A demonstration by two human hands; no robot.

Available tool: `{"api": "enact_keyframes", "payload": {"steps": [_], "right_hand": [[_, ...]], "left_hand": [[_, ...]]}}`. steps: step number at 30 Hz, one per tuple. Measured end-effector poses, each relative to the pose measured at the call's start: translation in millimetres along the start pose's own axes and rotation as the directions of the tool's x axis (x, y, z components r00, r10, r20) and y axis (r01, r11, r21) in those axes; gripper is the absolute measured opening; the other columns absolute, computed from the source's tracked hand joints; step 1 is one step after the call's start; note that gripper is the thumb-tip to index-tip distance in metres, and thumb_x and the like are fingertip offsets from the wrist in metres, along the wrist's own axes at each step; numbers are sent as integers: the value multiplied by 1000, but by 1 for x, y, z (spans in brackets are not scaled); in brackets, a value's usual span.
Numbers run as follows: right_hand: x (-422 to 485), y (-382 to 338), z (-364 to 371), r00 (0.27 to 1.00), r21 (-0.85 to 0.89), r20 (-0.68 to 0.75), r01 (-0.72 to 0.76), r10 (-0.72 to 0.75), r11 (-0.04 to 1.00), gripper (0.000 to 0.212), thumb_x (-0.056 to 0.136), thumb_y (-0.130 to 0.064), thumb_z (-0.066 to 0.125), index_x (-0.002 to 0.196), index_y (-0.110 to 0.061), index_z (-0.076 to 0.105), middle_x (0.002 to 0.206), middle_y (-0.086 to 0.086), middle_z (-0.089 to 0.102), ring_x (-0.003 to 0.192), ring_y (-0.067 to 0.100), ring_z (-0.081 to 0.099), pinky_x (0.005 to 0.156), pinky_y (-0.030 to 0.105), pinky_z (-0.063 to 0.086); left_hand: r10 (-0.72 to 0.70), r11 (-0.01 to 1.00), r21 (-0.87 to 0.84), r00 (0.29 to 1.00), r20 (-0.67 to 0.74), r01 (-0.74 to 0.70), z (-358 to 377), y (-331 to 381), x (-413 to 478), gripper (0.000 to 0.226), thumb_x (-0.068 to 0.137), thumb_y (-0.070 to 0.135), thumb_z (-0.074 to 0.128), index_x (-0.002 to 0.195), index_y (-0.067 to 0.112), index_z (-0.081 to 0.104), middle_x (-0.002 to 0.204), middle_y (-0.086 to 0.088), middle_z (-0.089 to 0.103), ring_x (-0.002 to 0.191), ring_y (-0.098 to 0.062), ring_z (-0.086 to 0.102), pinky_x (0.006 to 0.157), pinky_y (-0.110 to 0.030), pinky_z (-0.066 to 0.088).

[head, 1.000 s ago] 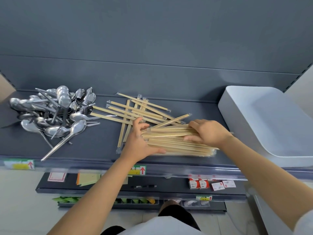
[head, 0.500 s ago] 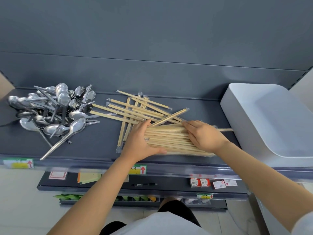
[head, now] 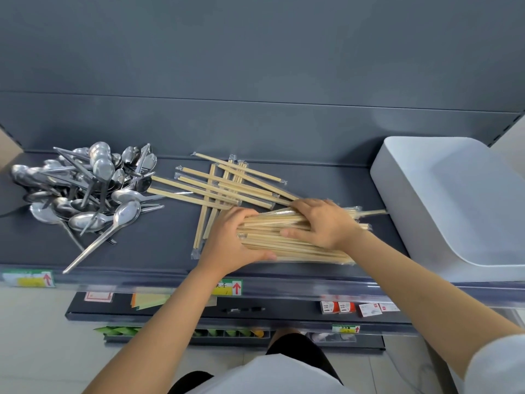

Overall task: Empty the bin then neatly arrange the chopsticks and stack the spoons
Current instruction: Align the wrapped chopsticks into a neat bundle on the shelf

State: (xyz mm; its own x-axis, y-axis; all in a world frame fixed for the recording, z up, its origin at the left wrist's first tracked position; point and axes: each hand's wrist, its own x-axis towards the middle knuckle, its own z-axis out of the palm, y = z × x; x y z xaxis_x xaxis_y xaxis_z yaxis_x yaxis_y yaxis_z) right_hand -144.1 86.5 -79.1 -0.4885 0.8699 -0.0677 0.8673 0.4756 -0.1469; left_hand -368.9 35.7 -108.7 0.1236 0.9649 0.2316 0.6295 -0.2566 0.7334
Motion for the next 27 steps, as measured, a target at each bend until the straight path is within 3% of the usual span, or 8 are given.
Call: {"api": "enact_keyframes", "payload": {"steps": [3,9,13,17,20,22,25,27], "right_hand": [[-1,-2,10,997,-93,-71,0,-7,996,91,77,-82,7,121,-17,52,119,0,55,107,23,54,93,37,37],[-1,-4,14,971,-177,-229,32,-73,984,76,85,-75,7,89,-13,51,87,3,53,79,26,52,76,37,38],[-1,-5,13,978,-178,-194,42,-76,983,79,84,-75,4,95,-13,52,91,3,55,83,26,54,79,37,39],[-4,-3,13,981,-188,-173,55,-88,981,75,86,-72,12,103,-13,55,98,4,59,88,26,56,81,37,38],[-8,-3,15,980,-174,-180,56,-88,983,72,88,-68,16,111,-12,56,104,5,60,94,27,57,82,37,38],[-11,-3,15,985,-112,-147,74,-90,991,74,87,-65,18,125,-11,52,115,6,58,103,27,54,88,39,37],[-17,4,6,983,139,-173,89,-64,986,72,86,-55,30,135,-6,46,120,10,56,109,29,53,93,40,41],[-23,14,0,946,205,-310,-30,94,978,62,89,-48,31,131,-7,52,117,11,60,108,31,55,91,39,41]], "left_hand": [[17,1000,16,1000,-19,-17,1,-1,-1,90,44,60,86,123,31,53,116,17,48,107,-3,43,92,-27,39],[53,997,52,997,-64,-50,2,-2,-3,80,46,69,78,114,29,63,141,6,26,129,-11,31,105,-32,31],[109,959,273,989,-100,-78,1,3,-5,79,49,77,72,113,30,66,150,-2,22,137,-23,21,112,-49,24],[303,721,642,952,47,-261,-6,13,-1,80,63,80,60,119,22,65,157,-13,20,141,-33,21,114,-52,12],[300,669,625,916,268,-402,-9,21,8,88,73,72,54,141,18,44,150,-6,37,136,-25,37,117,-40,17],[273,654,609,891,362,-448,-2,25,10,88,73,65,53,144,15,40,141,-3,50,127,-21,49,111,-35,29],[222,661,621,900,375,-422,5,25,9,87,68,64,54,140,14,43,135,-3,54,120,-21,54,103,-35,40],[217,679,612,907,360,-405,7,21,8,87,71,65,51,142,16,40,138,-1,51,123,-21,51,104,-34,38]]}}
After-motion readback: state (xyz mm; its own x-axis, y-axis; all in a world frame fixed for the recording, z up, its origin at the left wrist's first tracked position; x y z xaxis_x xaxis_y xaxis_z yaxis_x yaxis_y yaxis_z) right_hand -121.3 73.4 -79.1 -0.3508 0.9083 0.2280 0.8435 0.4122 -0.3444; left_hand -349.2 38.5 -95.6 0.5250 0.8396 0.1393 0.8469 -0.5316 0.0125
